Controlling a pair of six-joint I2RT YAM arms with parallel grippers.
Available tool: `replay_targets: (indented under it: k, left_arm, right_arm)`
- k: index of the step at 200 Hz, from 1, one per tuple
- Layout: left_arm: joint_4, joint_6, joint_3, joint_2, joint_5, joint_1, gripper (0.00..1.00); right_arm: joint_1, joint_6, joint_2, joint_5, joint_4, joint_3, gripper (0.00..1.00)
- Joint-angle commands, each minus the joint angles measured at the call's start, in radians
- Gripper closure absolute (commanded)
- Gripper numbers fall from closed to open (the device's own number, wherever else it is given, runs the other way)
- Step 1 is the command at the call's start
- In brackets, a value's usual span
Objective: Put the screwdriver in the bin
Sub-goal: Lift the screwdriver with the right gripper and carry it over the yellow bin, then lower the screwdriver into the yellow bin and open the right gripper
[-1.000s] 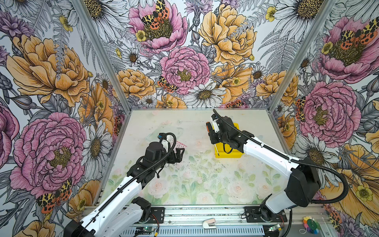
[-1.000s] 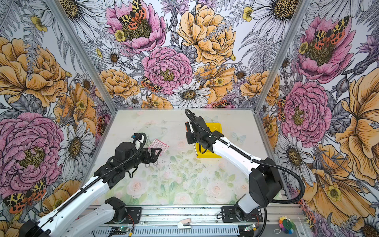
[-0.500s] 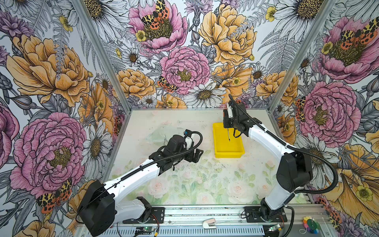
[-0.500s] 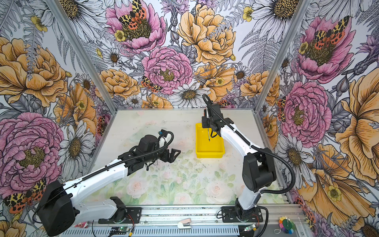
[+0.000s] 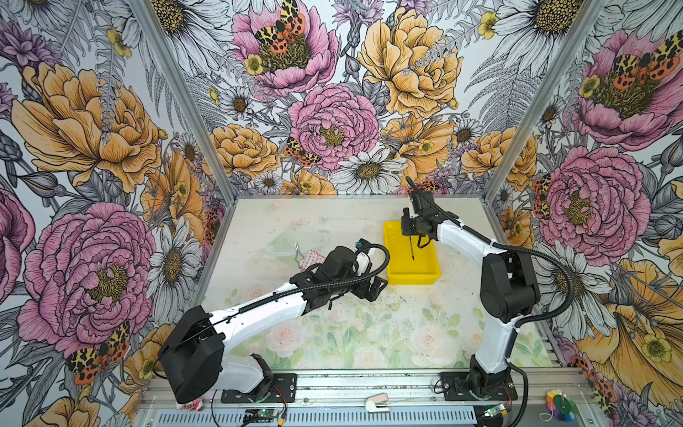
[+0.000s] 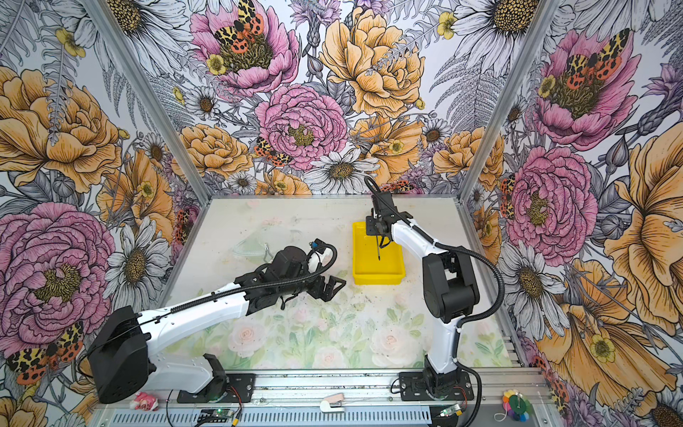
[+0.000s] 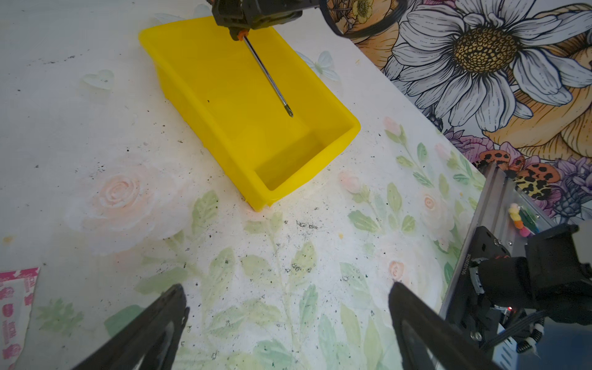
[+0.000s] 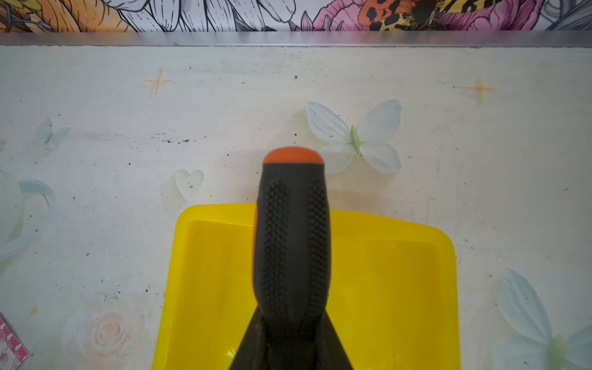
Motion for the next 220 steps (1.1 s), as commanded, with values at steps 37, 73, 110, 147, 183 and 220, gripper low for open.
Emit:
replay_targets:
  k: [37, 73, 110, 147, 183, 220]
  left_arm:
    - [-0.003, 0.002, 0.017, 0.001, -0.017, -0.003, 0.01]
    - [-0.002, -0.026, -0.013, -0.025, -0.033, -0.003, 0.01]
    - [0.005, -0.052, -0.052, -0.062, -0.059, -0.003, 0.01]
    - [0.012, -0.078, -0.077, -0.088, -0.078, -0.003, 0.01]
    - [0.02, -0.107, -0.108, -0.12, -0.094, -0.007, 0.01]
    - [0.025, -0.125, -0.128, -0.14, -0.109, -0.01, 0.01]
  right_arm:
    - [-0.002, 0.06, 0.072, -0.02, 0.02, 0.03, 1.0]
    - [0.013, 0.067, 0.08, -0.019, 0.029, -0.002, 1.0]
    - [0.025, 0.068, 0.09, -0.019, 0.037, -0.021, 1.0]
    - [0.048, 0.061, 0.054, -0.011, 0.042, -0.057, 1.0]
    - [0.074, 0.059, -0.001, 0.007, 0.051, -0.107, 1.0]
    - [0.093, 0.06, -0.031, 0.011, 0.054, -0.129, 1.0]
